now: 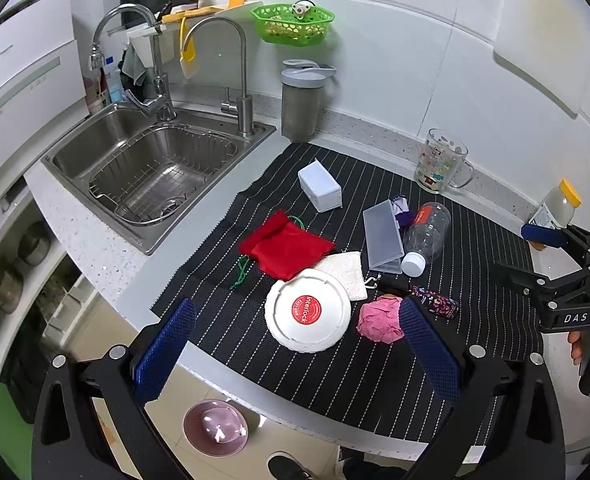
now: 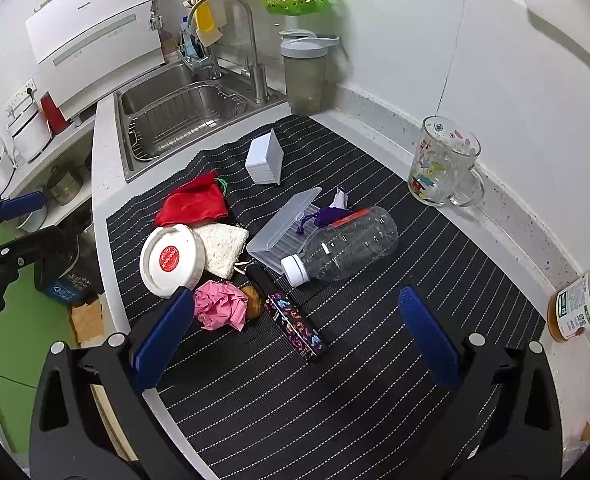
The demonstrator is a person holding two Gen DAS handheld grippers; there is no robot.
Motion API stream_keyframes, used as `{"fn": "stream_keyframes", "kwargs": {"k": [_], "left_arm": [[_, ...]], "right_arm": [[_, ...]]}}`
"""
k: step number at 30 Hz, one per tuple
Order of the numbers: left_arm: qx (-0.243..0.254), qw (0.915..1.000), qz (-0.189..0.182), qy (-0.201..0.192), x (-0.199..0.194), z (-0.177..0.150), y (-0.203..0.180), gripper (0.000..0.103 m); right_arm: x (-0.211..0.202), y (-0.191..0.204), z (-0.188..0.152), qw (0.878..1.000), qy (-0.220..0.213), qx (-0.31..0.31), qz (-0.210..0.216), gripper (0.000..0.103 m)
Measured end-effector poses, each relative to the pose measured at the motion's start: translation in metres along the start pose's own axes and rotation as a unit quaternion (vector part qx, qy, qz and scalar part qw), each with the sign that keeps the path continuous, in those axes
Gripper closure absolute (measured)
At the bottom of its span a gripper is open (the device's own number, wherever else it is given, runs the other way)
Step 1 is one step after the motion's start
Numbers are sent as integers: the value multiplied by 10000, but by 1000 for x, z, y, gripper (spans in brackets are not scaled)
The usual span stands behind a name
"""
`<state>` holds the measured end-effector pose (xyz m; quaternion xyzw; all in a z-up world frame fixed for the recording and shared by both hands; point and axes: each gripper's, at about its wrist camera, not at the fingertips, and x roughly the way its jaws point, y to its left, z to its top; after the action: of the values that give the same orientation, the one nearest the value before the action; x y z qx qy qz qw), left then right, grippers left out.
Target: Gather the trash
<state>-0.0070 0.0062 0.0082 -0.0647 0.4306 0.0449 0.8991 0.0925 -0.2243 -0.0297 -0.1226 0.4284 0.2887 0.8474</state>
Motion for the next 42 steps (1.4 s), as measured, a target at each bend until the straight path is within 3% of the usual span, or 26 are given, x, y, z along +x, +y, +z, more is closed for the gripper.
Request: {"fn": "stream_keyframes", "kwargs": {"k": [42], "left_arm": [[2,9999,-44,107,3,0,-5,6]], "right_arm": [[1,4,-3,9999,115,-77,89,3]]}}
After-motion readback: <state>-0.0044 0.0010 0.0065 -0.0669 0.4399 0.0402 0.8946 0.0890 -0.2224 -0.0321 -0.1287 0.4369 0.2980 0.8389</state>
